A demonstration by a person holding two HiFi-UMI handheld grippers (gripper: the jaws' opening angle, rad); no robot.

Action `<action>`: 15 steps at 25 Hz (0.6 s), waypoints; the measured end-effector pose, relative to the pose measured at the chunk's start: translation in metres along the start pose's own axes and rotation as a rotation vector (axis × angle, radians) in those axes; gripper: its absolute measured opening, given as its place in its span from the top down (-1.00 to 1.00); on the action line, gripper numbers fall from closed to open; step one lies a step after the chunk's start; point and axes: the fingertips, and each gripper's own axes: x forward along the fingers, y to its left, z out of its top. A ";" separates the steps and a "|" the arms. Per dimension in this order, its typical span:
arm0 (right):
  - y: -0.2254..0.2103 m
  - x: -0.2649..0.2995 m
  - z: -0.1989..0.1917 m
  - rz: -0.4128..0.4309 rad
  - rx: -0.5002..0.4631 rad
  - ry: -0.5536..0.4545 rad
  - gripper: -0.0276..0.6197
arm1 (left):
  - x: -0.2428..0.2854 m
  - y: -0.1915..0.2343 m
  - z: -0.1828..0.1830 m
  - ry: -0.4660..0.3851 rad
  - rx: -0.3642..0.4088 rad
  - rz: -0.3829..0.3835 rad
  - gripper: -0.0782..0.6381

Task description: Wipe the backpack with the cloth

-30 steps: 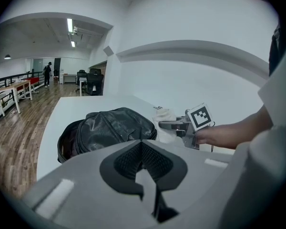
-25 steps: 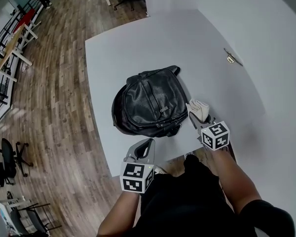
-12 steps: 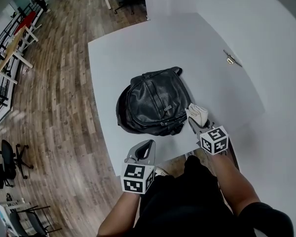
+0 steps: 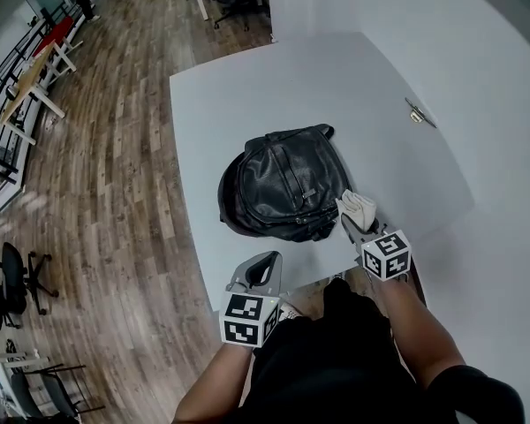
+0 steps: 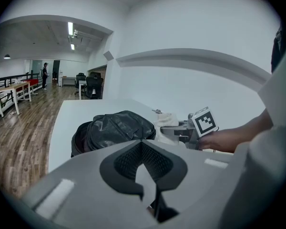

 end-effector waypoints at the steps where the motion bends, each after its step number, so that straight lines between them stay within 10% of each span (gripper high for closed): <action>1: 0.000 -0.001 0.000 -0.001 -0.003 0.003 0.65 | -0.001 0.000 0.000 -0.003 -0.003 0.003 0.76; 15: -0.011 -0.021 0.040 0.017 -0.003 -0.058 0.65 | -0.008 0.015 -0.003 -0.031 -0.050 0.081 0.76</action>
